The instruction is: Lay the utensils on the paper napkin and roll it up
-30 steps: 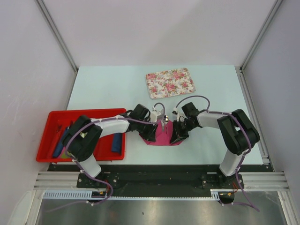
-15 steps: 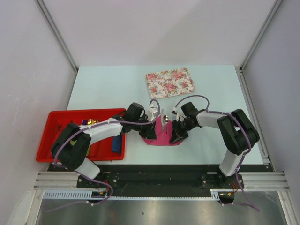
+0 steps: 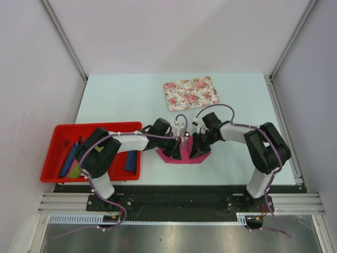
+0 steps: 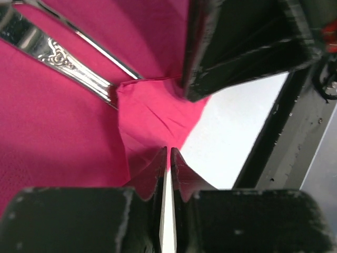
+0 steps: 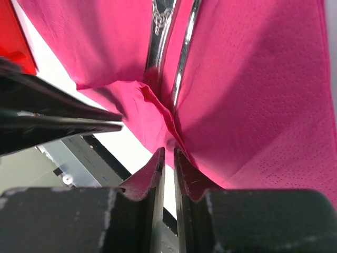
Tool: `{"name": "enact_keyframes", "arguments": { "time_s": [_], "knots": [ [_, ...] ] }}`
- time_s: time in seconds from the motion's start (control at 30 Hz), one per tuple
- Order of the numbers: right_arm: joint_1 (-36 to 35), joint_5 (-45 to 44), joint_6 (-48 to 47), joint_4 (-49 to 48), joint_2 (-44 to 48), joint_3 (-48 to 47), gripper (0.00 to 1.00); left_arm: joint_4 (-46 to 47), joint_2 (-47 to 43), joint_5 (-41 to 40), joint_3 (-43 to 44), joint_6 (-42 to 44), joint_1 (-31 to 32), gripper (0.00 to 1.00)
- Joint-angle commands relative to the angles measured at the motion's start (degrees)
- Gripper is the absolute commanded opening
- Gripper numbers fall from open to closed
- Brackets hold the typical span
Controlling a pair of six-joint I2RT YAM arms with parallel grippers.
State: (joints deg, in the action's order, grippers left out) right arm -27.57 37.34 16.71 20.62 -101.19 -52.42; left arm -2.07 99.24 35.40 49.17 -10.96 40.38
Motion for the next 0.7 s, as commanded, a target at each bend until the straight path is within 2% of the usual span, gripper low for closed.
{"name": "enact_keyframes", "arguments": {
  "time_s": [0.0,0.5,0.67],
  "knots": [
    [-0.2,0.6,1.2,-1.5,0.1,-2.5,0.16,1.2,2.6,0.5,2.7,-2.1,-0.1,0.08],
    [-0.6,-3.9,-1.1,-0.5,-4.8,-3.1,0.15,-0.9,4.7,-0.9,3.4,-2.7,-1.3,0.08],
    [-0.2,-3.8,-0.4,0.8,-3.6,-4.4,0.16,-0.9,4.6,-0.7,3.1,-2.6,-1.3,0.08]
  ]
}}
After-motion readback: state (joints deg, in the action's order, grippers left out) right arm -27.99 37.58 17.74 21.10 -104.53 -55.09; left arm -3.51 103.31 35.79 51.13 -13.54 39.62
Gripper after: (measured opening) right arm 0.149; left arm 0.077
